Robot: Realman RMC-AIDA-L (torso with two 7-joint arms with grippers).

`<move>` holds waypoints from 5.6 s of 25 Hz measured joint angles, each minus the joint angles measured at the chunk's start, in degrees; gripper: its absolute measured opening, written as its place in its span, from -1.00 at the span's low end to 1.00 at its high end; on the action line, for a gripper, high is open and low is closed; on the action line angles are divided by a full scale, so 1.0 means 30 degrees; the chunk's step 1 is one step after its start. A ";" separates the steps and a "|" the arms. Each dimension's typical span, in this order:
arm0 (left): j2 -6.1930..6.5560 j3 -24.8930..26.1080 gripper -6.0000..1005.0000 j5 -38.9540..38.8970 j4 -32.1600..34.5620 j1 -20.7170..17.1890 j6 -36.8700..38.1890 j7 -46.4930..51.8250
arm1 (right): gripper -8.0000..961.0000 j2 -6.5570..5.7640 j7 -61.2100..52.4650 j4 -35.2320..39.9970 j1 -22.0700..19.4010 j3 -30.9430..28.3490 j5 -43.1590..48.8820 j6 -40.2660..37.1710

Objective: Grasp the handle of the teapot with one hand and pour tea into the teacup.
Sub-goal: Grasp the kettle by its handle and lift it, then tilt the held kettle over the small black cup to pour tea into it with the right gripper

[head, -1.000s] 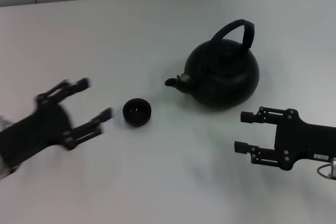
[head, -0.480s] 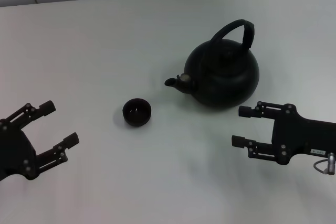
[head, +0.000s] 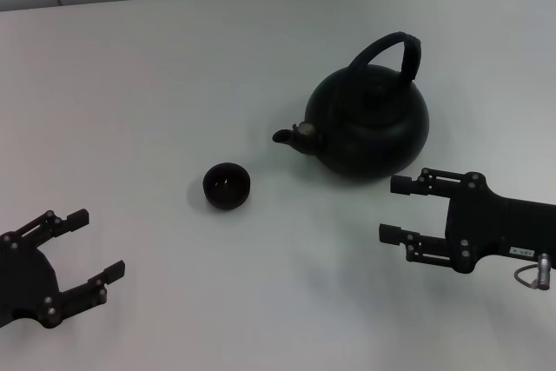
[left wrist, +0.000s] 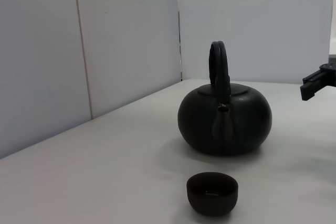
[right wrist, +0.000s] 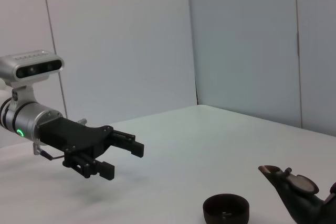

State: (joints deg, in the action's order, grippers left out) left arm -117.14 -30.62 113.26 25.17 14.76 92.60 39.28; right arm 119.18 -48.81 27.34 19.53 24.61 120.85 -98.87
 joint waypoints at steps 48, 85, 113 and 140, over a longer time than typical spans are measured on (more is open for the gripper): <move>-0.0296 0.1158 0.61 -0.0316 -0.0157 -0.0282 0.0576 0.0045 | 0.39 -0.0235 0.2352 -0.2767 0.1435 -0.0751 -0.7812 0.6844; -0.0296 0.1418 0.61 -0.1257 -0.0109 -0.0275 0.0860 0.0038 | 0.05 -0.0215 0.1810 -0.2091 0.3065 0.0629 -0.7354 0.8757; -0.0360 0.1419 0.61 -0.1674 -0.0158 -0.0320 0.1066 0.0111 | -0.81 -0.0065 0.1903 -0.2859 0.6008 0.1033 -0.8969 1.0779; -0.0444 0.1419 0.61 -0.2231 -0.0187 -0.0290 0.1098 0.0029 | -0.81 0.0044 0.3821 -0.4118 0.7625 0.2437 -0.9027 1.0980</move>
State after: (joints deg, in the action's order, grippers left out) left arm -118.47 -26.37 106.57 24.61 13.89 95.89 39.37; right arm 119.31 -37.34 14.99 42.40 31.92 93.76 -65.93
